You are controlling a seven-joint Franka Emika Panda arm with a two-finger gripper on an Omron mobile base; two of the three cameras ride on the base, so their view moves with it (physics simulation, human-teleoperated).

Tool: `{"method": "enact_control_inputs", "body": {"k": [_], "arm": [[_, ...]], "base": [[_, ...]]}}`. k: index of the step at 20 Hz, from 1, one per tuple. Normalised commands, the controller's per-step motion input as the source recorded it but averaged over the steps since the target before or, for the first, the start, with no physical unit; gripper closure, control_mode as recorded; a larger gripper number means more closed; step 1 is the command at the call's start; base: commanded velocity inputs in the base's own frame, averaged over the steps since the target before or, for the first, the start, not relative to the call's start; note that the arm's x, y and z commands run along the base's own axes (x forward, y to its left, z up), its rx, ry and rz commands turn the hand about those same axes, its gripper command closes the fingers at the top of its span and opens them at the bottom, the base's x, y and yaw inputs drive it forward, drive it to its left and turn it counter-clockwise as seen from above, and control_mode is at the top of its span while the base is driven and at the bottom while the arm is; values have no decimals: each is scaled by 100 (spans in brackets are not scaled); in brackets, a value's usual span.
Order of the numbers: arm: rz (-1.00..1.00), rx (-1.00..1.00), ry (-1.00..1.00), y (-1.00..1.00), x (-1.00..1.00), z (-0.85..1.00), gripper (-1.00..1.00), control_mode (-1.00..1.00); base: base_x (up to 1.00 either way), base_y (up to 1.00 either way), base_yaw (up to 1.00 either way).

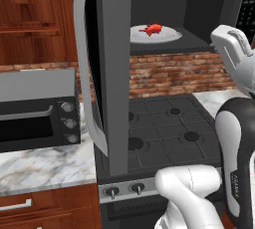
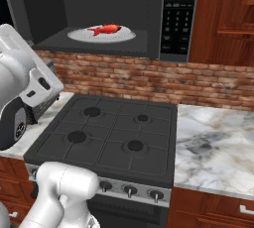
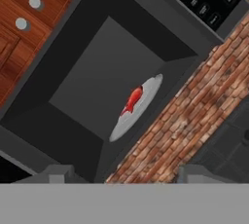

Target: Transport the fish from the fridge to the microwave and turn on the microwave.

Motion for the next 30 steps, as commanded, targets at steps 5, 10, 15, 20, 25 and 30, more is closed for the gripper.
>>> {"method": "enact_control_inputs", "body": {"k": [5, 10, 15, 20, 25, 30], "arm": [[0, 0, 7, 0, -41, 0, 100, -100], [0, 0, 2, 0, -43, 0, 100, -100], [0, 0, 0, 7, -41, 0, 100, -100], [1, 0, 0, 16, -28, 0, 100, -100], [0, 0, 0, 18, -18, -2, 100, -100], [0, -1, 0, 18, -8, -15, 100, -100]], "base": [[0, 0, 0], [0, 0, 0], [0, 0, 0], [0, 0, 0], [0, 0, 0], [0, 0, 0]]}}
